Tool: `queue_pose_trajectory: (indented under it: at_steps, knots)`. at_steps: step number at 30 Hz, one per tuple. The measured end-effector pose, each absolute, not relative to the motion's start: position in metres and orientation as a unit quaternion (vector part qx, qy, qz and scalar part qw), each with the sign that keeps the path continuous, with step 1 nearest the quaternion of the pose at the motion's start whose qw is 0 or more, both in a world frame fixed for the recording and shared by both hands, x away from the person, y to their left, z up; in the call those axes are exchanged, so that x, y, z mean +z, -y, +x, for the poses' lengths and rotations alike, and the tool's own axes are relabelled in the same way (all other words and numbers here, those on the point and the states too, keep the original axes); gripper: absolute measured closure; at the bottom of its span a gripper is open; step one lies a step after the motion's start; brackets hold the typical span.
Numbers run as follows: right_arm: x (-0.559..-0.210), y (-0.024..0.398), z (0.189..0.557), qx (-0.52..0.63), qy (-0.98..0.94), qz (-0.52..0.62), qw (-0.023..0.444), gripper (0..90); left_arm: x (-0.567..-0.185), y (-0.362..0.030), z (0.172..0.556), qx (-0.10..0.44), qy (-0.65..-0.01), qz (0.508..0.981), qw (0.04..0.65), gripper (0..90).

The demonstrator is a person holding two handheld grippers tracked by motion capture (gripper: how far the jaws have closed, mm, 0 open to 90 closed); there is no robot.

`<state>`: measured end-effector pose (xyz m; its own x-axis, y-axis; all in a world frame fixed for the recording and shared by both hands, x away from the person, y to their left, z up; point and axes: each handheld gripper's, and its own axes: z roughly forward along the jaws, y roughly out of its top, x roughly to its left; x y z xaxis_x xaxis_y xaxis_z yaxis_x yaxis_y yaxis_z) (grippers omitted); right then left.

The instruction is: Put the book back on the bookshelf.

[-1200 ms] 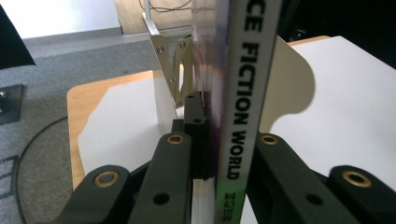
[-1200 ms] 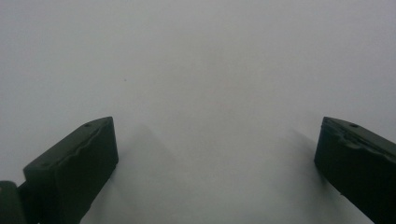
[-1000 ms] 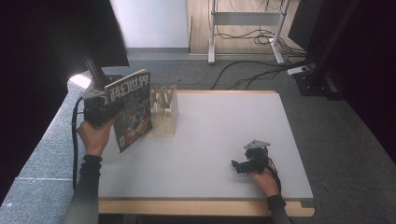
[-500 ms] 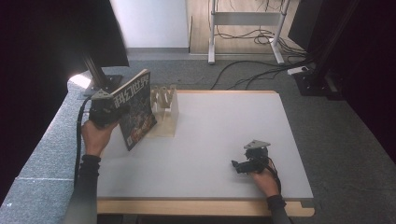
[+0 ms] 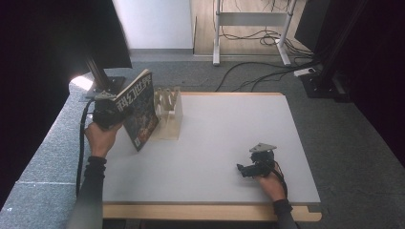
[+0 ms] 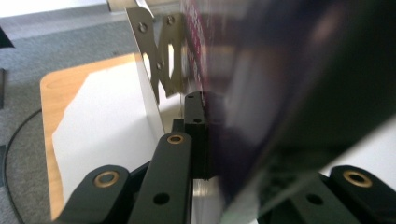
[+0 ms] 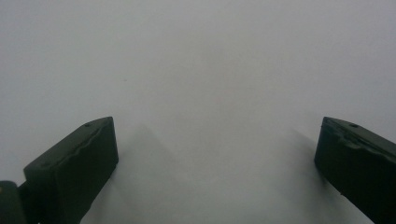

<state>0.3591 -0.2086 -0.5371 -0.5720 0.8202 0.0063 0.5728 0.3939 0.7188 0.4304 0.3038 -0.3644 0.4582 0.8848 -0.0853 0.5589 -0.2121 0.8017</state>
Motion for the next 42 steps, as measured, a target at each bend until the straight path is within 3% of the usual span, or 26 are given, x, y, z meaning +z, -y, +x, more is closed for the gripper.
queue_pose_trajectory:
  at_steps: [12,19,28,32,42]
  knots:
    - [-0.537,0.208,0.359,0.347,-0.816,0.427,0.178,0.0,-0.375,-0.303,0.439,0.224,-0.476,0.744,0.413,80.5]
    - [-0.537,0.208,0.359,0.348,-0.815,0.428,0.178,0.0,-0.376,-0.313,0.438,0.195,-0.474,0.728,0.455,55.6]
    - [-0.537,0.208,0.359,0.347,-0.815,0.427,0.179,0.0,-0.366,-0.323,0.421,0.217,-0.460,0.734,0.450,23.7]
    - [-0.537,0.208,0.359,0.347,-0.815,0.427,0.180,0.0,-0.365,-0.326,0.412,0.215,-0.457,0.741,0.443,14.5]
    - [-0.537,0.208,0.359,0.347,-0.816,0.427,0.179,0.0,-0.362,-0.330,0.386,0.207,-0.443,0.749,0.448,6.4]
